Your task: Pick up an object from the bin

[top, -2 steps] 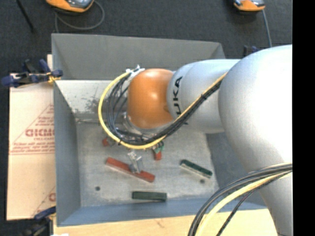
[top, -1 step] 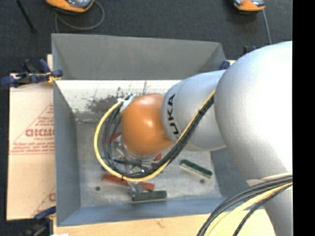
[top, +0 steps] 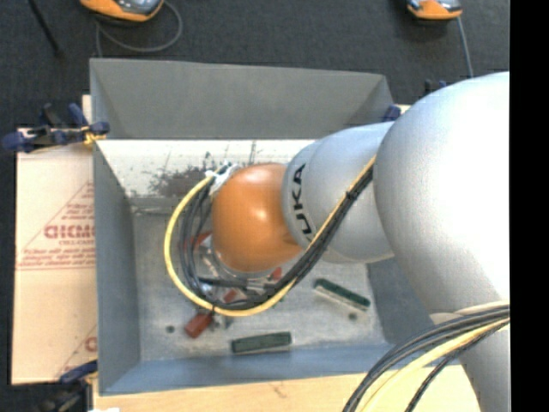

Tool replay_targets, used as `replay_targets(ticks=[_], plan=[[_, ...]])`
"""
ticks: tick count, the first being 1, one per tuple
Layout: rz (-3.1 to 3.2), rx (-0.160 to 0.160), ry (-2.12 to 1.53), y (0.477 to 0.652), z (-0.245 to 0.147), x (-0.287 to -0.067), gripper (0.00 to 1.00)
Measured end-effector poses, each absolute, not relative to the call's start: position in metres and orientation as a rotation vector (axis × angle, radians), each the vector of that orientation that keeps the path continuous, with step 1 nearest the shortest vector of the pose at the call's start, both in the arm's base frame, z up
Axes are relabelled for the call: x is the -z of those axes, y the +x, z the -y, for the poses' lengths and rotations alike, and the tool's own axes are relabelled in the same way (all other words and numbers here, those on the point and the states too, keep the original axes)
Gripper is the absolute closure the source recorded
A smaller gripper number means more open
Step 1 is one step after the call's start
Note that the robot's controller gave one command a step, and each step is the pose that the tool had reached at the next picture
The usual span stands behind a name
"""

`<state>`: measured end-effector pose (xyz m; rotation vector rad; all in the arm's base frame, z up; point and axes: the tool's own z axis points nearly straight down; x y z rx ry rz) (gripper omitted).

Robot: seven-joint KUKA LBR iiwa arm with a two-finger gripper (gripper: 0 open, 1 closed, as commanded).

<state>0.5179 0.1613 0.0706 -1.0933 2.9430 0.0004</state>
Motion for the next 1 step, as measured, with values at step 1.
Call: replay_targets(ticks=[1], plan=[[-2.916, 0.003, -1.137, 0.5126, -0.1575, -0.2352, 1.00]])
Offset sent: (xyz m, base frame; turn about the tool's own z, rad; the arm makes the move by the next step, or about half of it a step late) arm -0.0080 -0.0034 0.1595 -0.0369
